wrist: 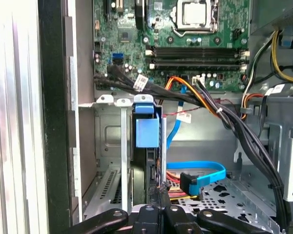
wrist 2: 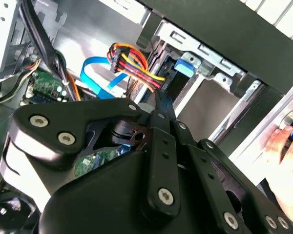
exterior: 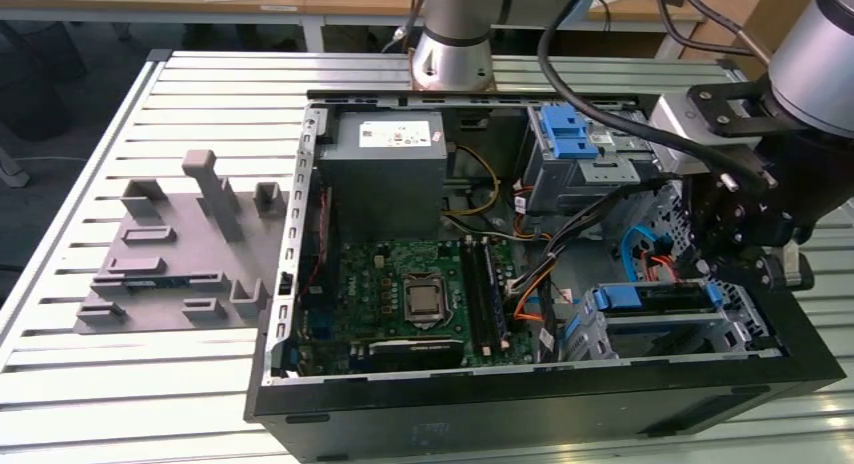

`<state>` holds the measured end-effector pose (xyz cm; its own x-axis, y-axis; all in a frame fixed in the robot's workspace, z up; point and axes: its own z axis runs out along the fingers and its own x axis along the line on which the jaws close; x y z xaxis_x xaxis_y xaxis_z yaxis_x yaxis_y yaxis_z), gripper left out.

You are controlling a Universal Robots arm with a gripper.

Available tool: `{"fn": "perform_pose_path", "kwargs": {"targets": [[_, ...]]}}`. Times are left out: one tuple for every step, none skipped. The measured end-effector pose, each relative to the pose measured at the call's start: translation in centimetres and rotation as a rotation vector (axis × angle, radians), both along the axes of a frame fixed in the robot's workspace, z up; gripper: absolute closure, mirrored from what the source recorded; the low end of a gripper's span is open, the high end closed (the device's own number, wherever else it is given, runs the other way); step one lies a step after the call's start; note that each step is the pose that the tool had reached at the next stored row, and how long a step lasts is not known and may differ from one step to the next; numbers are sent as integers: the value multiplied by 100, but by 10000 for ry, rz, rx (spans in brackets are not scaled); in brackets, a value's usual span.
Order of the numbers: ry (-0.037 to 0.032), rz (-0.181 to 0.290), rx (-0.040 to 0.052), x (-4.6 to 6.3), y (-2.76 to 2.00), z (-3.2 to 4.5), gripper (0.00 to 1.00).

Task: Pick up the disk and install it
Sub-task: 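Insert the second disk wire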

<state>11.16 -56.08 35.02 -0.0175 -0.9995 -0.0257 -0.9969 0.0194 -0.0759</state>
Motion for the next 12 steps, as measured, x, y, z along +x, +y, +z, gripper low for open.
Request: {"fn": "perform_pose_path", "kwargs": {"targets": [[102,-1,8,0,0,5,89],[215,-1,18,0,0,11,89],[323,0,27,0,0,16,89],[416,-1,36,0,0,23,89],[486,-1,43,0,0,33,89],[533,-2,43,0,0,49,89],[561,-2,44,0,1,70,89],[589,-2,45,-1,1,91,89],[623,-1,45,0,3,110,89],[668,-1,45,0,4,126,89],[714,-1,47,0,4,138,89],[755,-1,51,0,6,147,89]]}}
